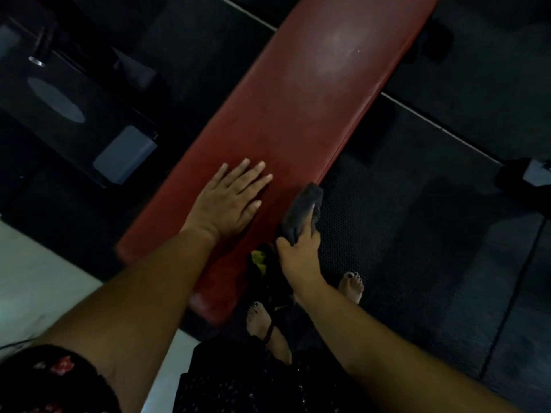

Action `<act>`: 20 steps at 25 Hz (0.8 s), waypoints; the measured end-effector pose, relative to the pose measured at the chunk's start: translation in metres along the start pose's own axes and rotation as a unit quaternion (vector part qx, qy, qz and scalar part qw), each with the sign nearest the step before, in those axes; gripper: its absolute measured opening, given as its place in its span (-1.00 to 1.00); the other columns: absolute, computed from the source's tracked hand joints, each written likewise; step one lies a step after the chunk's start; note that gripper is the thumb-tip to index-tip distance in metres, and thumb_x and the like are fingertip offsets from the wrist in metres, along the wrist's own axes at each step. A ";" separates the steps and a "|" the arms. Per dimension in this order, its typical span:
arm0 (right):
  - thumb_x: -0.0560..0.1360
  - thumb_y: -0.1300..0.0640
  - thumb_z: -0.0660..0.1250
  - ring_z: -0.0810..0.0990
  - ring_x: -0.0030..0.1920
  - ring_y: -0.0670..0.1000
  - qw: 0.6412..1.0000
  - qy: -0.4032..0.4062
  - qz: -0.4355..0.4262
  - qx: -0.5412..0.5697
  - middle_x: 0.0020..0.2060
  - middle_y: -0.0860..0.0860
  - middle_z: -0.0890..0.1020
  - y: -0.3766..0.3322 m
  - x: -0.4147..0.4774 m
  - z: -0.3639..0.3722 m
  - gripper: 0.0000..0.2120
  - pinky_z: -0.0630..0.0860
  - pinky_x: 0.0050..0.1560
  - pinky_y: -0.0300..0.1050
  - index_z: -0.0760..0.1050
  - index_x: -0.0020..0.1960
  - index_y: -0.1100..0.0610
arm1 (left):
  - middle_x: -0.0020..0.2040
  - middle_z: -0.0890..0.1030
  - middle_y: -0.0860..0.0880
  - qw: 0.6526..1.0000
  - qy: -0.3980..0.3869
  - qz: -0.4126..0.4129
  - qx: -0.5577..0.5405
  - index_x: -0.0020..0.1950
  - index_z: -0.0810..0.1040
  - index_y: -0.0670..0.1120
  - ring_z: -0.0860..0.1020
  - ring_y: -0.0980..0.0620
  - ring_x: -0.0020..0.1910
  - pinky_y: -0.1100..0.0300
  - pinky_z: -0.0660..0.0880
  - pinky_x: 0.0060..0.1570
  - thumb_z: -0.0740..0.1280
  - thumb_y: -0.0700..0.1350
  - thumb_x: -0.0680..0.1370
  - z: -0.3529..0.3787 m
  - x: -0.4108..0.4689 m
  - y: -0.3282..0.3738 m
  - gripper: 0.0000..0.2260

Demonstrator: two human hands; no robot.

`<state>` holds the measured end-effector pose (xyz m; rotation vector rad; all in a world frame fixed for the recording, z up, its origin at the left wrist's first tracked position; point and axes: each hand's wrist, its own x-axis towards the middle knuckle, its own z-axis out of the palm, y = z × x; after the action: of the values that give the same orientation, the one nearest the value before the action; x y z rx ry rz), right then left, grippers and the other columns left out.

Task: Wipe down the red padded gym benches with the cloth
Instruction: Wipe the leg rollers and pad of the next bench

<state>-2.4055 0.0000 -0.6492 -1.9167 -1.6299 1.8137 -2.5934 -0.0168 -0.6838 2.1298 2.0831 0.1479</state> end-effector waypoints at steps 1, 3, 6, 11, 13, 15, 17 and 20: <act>0.51 0.05 0.27 0.49 -0.03 -0.05 1.000 -0.015 0.003 0.022 0.42 -0.11 0.17 0.007 0.002 0.001 -0.19 0.49 0.08 -0.07 -0.15 0.59 -0.15 | 0.54 0.31 -0.06 1.000 -0.001 0.003 0.010 0.55 0.21 -0.02 0.25 -0.12 0.51 -0.09 0.06 0.47 0.03 0.07 0.62 0.004 -0.009 0.001 -0.50; 0.36 0.04 0.28 0.56 0.07 0.01 0.994 -0.006 0.028 0.109 0.40 0.01 0.38 0.008 0.017 -0.003 -0.16 0.55 0.15 -0.02 0.01 0.58 -0.14 | 0.54 0.30 -0.05 1.000 0.010 0.006 0.012 0.56 0.21 -0.03 0.24 -0.10 0.52 -0.07 0.03 0.47 0.02 0.05 0.63 0.008 -0.017 0.003 -0.51; 0.45 0.09 0.26 0.54 0.01 0.02 0.988 0.071 0.047 0.131 0.41 0.04 0.33 -0.006 0.014 0.000 -0.22 0.56 0.09 -0.03 -0.01 0.58 -0.15 | 0.48 0.39 -0.09 0.998 0.055 0.018 -0.020 0.49 0.36 -0.06 0.34 -0.12 0.46 -0.09 0.17 0.44 0.05 -0.02 0.65 0.009 -0.026 0.003 -0.58; 0.58 0.15 0.21 0.46 0.07 0.05 1.000 -0.020 -0.001 0.012 0.43 -0.07 0.11 0.022 -0.071 0.048 -0.27 0.47 0.07 -0.04 -0.12 0.58 -0.17 | 0.47 0.41 -0.11 0.998 0.060 0.018 -0.016 0.49 0.29 -0.04 0.29 -0.10 0.47 -0.04 0.09 0.46 -0.08 0.05 0.70 0.015 -0.084 -0.011 -0.58; 0.55 0.13 0.24 0.42 0.13 0.00 0.998 -0.042 0.031 0.020 0.41 -0.08 0.16 0.033 -0.064 0.048 -0.23 0.45 0.14 -0.10 -0.14 0.58 -0.18 | 0.50 0.35 -0.09 0.998 0.049 0.026 0.001 0.53 0.24 -0.03 0.12 -0.01 0.56 0.00 -0.03 0.50 -0.06 0.06 0.69 0.017 -0.102 -0.020 -0.57; 0.47 0.08 0.26 0.46 0.19 0.06 0.995 0.003 0.065 0.071 0.45 0.02 0.26 0.030 -0.043 0.043 -0.19 0.49 0.22 0.01 -0.11 0.59 -0.18 | 0.54 0.28 -0.05 0.999 0.050 0.013 0.010 0.56 0.17 0.01 -0.08 0.08 0.59 0.01 -0.09 0.52 -0.02 0.06 0.67 0.019 -0.113 -0.023 -0.55; 0.52 0.09 0.25 0.46 0.17 0.10 0.993 0.061 0.082 0.059 0.48 0.06 0.20 0.018 -0.039 0.049 -0.21 0.47 0.18 -0.02 -0.13 0.60 -0.12 | 0.57 0.21 -0.03 0.998 0.056 -0.001 0.022 0.57 0.12 0.04 -0.12 0.11 0.58 0.00 -0.09 0.52 -0.02 0.07 0.66 0.023 -0.117 -0.025 -0.53; 0.56 0.09 0.25 0.43 0.20 0.15 0.998 0.025 0.045 -0.039 0.51 0.07 0.07 0.026 -0.076 0.072 -0.20 0.44 0.13 -0.04 -0.22 0.58 -0.12 | 0.56 0.20 -0.03 0.998 0.062 0.002 0.029 0.57 0.13 0.06 -0.03 0.06 0.58 -0.02 -0.03 0.51 -0.02 0.08 0.66 0.025 -0.116 -0.025 -0.54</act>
<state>-2.4252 -0.1052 -0.6351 -2.0819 -1.6486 1.7431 -2.6160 -0.1332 -0.7080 2.2103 2.1769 0.2271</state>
